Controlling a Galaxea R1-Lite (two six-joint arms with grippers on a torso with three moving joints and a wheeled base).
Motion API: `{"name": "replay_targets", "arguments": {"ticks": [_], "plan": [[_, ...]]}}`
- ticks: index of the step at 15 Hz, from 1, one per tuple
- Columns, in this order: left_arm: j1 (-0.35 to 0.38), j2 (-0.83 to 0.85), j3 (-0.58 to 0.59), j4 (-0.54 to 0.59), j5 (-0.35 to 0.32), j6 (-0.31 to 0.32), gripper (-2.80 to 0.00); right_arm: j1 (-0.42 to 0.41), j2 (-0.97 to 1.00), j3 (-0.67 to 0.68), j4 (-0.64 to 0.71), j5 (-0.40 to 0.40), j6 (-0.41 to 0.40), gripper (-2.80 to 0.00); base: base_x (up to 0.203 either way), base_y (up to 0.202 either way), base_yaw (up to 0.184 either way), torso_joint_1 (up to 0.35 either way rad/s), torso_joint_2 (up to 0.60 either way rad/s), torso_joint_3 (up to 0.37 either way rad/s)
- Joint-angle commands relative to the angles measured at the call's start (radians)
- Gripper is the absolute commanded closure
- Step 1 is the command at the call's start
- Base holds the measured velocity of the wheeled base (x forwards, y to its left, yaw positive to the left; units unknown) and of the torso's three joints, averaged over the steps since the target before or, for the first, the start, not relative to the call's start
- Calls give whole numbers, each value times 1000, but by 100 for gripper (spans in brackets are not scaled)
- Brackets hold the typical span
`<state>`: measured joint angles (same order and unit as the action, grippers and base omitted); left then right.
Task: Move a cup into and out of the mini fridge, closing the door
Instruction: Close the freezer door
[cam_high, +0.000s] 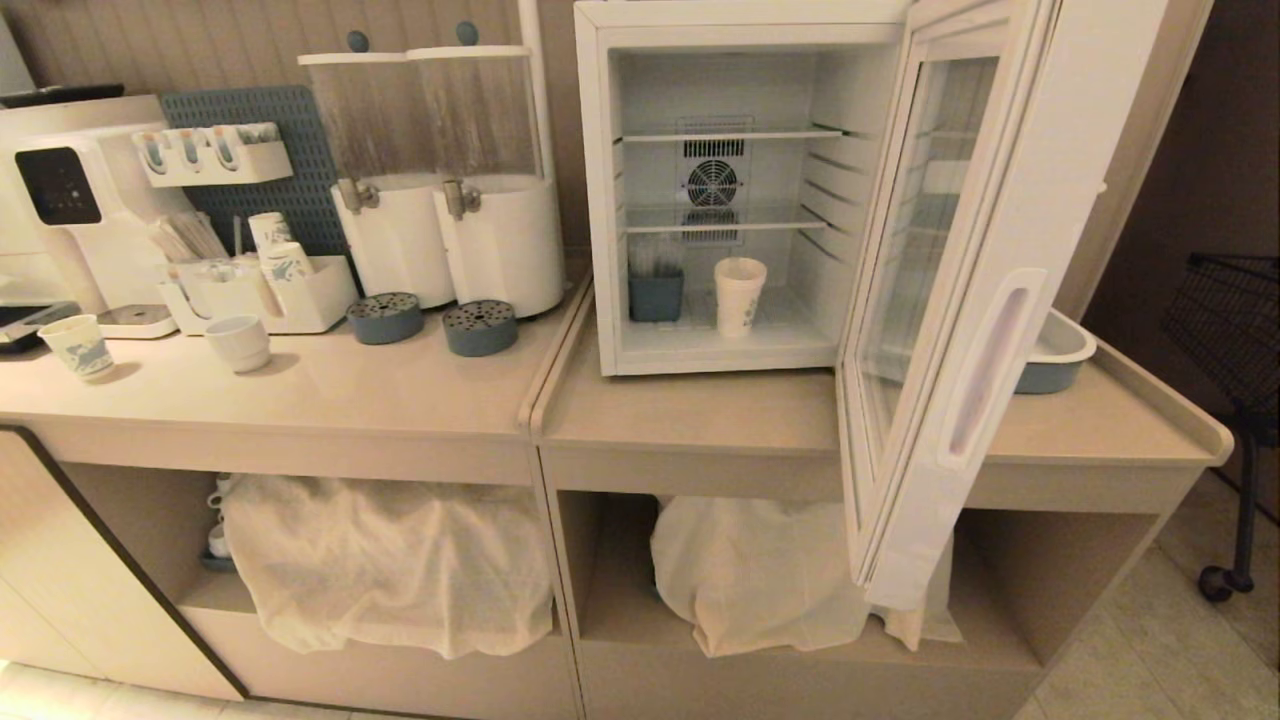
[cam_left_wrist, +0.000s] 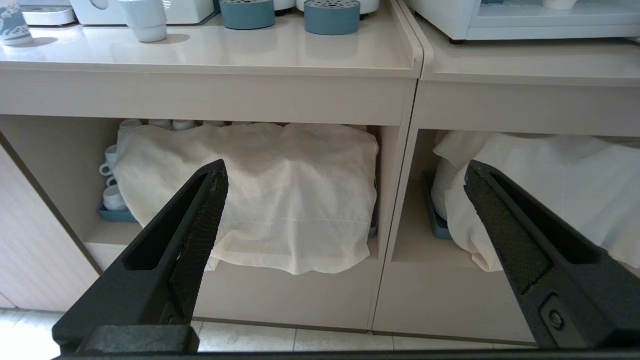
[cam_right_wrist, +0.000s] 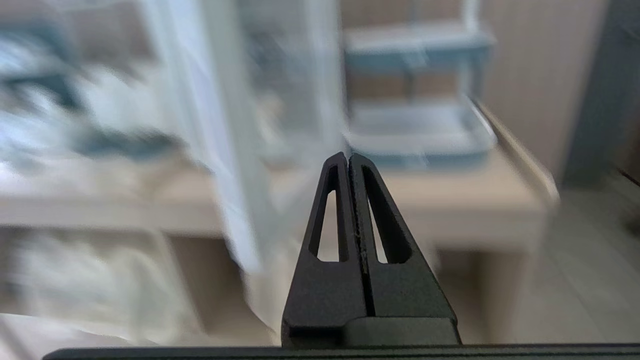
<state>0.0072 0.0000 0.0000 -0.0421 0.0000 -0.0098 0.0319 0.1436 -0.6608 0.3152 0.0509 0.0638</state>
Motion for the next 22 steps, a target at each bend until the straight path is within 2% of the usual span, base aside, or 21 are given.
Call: {"name": "replay_targets", "arguments": {"ticks": [1, 4, 5, 6, 9, 11, 14, 15, 17, 20, 21, 22], "plan": [[0, 0, 18, -1, 0, -1, -280, 109, 234, -280, 78, -12, 9, 0, 0, 0, 0, 0, 0, 0], [0, 0, 18, -1, 0, -1, -280, 504, 384, -494, 212, -137, 18, 0, 0, 0, 0, 0, 0, 0], [0, 0, 18, -1, 0, 1, -280, 587, 456, -556, 249, -187, 16, 0, 0, 0, 0, 0, 0, 0], [0, 0, 18, -1, 0, 1, -280, 633, 521, -600, 269, -236, 4, 0, 0, 0, 0, 0, 0, 0], [0, 0, 18, -1, 0, 2, -280, 659, 629, -735, 230, -391, -97, 0, 0, 0, 0, 0, 0, 0], [0, 0, 18, -1, 0, 7, -280, 660, 706, -842, 189, -486, -110, 0, 0, 0, 0, 0, 0, 0], [0, 0, 18, -1, -2, 2, -280, 655, 750, -896, 111, -648, -110, 0, 0, 0, 0, 0, 0, 0], [0, 0, 18, -1, 0, 2, -280, 627, 750, -899, 98, -672, -111, 0, 0, 0, 0, 0, 0, 0], [0, 0, 18, 1, -5, 14, -280, 484, 762, -915, 83, -680, -114, 0, 0, 0, 0, 0, 0, 0], [0, 0, 18, 1, -3, 13, -280, 192, 782, -928, 64, -675, -87, 0, 0, 0, 0, 0, 0, 0], [0, 0, 18, 1, -3, 13, -280, 78, 788, -939, 63, -652, -62, 0, 0, 0, 0, 0, 0, 0], [0, 0, 18, 1, 0, 11, -280, 1, 802, -969, 70, -622, -40, 0, 0, 0, 0, 0, 0, 0]]}}
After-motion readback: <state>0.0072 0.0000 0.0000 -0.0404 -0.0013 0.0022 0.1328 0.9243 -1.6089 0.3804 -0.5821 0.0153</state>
